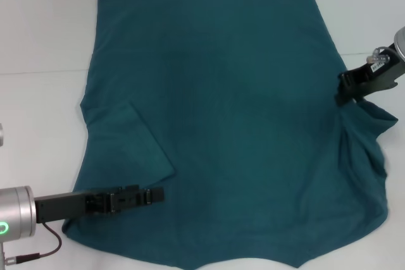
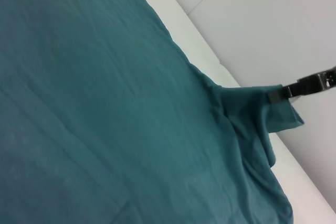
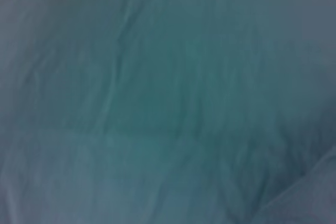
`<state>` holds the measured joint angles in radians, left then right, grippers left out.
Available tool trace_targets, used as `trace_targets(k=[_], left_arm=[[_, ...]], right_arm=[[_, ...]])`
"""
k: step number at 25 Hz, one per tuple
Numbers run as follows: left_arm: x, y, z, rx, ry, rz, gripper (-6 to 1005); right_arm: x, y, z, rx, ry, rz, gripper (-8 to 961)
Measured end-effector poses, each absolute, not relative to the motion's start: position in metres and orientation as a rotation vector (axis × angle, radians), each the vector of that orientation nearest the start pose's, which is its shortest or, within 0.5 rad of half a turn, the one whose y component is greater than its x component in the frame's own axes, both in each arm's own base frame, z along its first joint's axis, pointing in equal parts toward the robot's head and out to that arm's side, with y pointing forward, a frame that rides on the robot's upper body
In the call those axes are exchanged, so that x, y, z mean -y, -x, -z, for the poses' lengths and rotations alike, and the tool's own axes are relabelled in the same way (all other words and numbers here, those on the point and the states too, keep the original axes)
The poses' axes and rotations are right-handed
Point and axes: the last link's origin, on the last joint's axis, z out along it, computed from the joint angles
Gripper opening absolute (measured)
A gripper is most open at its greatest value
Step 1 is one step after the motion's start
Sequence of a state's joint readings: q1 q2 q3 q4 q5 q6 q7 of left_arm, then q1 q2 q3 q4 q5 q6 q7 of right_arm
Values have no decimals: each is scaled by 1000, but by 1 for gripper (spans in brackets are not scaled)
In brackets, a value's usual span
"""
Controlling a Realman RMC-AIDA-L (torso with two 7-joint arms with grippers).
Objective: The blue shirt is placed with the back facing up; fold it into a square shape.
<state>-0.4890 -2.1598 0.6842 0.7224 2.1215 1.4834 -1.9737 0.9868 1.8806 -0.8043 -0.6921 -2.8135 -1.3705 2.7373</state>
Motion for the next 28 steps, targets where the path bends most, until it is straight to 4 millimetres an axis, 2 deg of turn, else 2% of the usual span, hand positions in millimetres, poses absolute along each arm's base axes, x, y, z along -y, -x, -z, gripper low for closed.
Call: trace_targets(k=[4,9,19,28], left_arm=[[-318,272,27,1489,2504,670,904],[-319,273,27,1486,2497,666,904],[-318,274,27,1491,2490,664,904],[-318,274,28,1501,2485,666,904]], right_arm=[[-457,-219,-83,-1522,2057,244,17],[-451,-217,-85,-1492,2100,367,19],[-442,-241,-116,-1392,2073,528,20],[-439,-227,-114,-1338,2177,596,19]])
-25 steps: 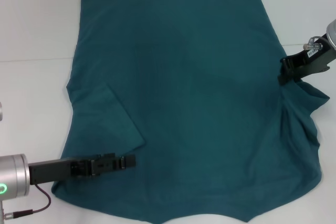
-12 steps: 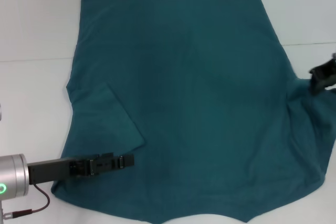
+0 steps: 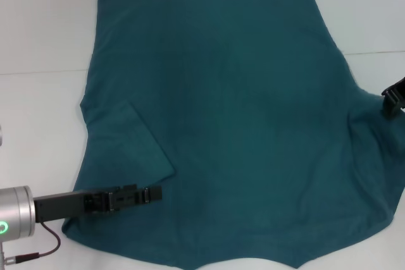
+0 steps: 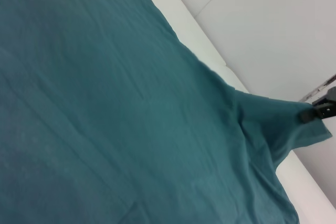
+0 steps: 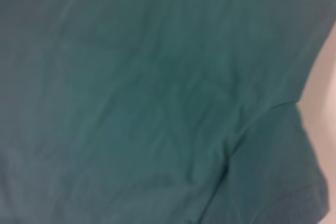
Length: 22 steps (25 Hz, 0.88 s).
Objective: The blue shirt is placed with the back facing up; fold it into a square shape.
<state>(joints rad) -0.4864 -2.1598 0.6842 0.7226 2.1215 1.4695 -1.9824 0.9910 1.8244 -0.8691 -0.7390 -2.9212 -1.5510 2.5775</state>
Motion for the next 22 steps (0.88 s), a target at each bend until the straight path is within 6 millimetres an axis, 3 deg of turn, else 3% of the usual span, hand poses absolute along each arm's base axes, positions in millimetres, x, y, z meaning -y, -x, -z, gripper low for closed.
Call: trace_targets(k=[5,12,17,22], left_arm=[[-318,274,28,1502,2485,666,905],[-318,274,28,1503,2485,666,904],[-318,274,28,1502,2485,666,904],[-319,273,28,1500,2484,666,905]], right_arm=[[-436,-221,-111,-1338,2228,612,20],[-434,-213,-111,-1425,2305,406,20],[-430,-212,-109,-1455,2334,393,19],[-431,-213,-94,-1508,2303,380,19]])
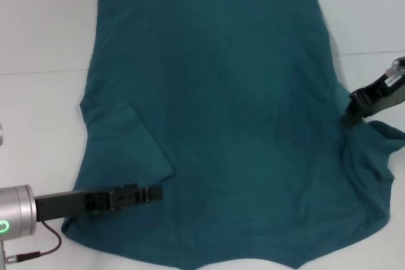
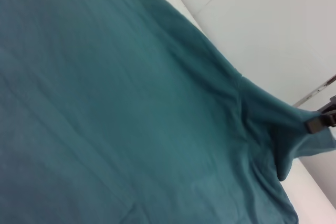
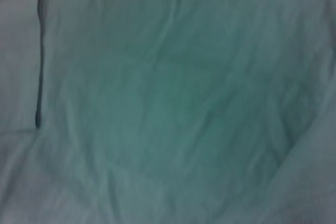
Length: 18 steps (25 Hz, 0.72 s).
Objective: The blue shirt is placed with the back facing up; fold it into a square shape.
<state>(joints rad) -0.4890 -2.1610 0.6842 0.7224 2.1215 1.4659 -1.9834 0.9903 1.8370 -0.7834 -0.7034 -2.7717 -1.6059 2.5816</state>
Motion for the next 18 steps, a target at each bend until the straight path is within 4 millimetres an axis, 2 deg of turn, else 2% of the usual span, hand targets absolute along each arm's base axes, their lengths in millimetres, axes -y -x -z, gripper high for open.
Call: trace_targets(k=[5,11,18], left_arm=[[-319,274,28,1502,2482,666,904],[-319,274,28,1504,2479,666,905],[-320,273,28,1497,2479,665,905]], right_arm=[[-439,-216,-84,-1553,2213,310,19],[-447,-230,-80,-1582,2062,288,20],[-455,-237,-66,-1574,1982,249,38]])
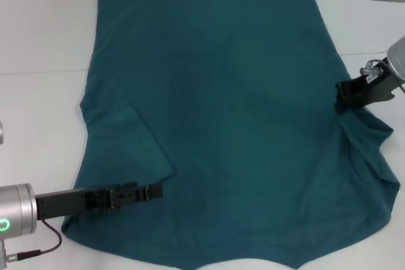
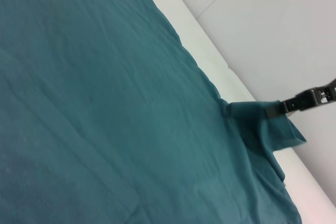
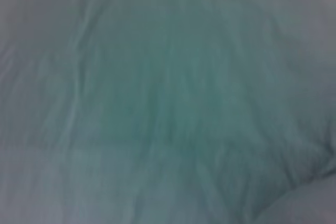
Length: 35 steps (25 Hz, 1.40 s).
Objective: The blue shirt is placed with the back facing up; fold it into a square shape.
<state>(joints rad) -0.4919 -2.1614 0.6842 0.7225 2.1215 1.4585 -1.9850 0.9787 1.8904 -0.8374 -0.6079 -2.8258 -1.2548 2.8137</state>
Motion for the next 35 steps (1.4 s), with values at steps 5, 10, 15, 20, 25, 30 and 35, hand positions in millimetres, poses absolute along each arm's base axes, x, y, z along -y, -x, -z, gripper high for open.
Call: trace_targets(k=[5,10,15,20,25,30,35], left_arm=[[-321,273,28,1497,2478,664,905],[-321,273,28,1496,2478,664,905],[-321,273,28,1493,2476,662,905],[-321,276,28,1493,2466,657,905],[-320,276,28,1497,2465,652,904],[-320,277,28,1499,2464,649,904],[-321,278,28,1498,2454,645,904]], right_arm=[[-460,-238,-57,-1571,1959,216,60],[-457,-238,-49,-1572,1980,247,82],[-455,-237,-49,-1600,1991,244,104],[-457,-237,-52,-1633,1977,159,126],[-461,-232,-45,-1629,1988,83,292],[-458,-228,-34,-1616,2035,118,479],[-456,-224,-34,-1589,2046,222,508]])
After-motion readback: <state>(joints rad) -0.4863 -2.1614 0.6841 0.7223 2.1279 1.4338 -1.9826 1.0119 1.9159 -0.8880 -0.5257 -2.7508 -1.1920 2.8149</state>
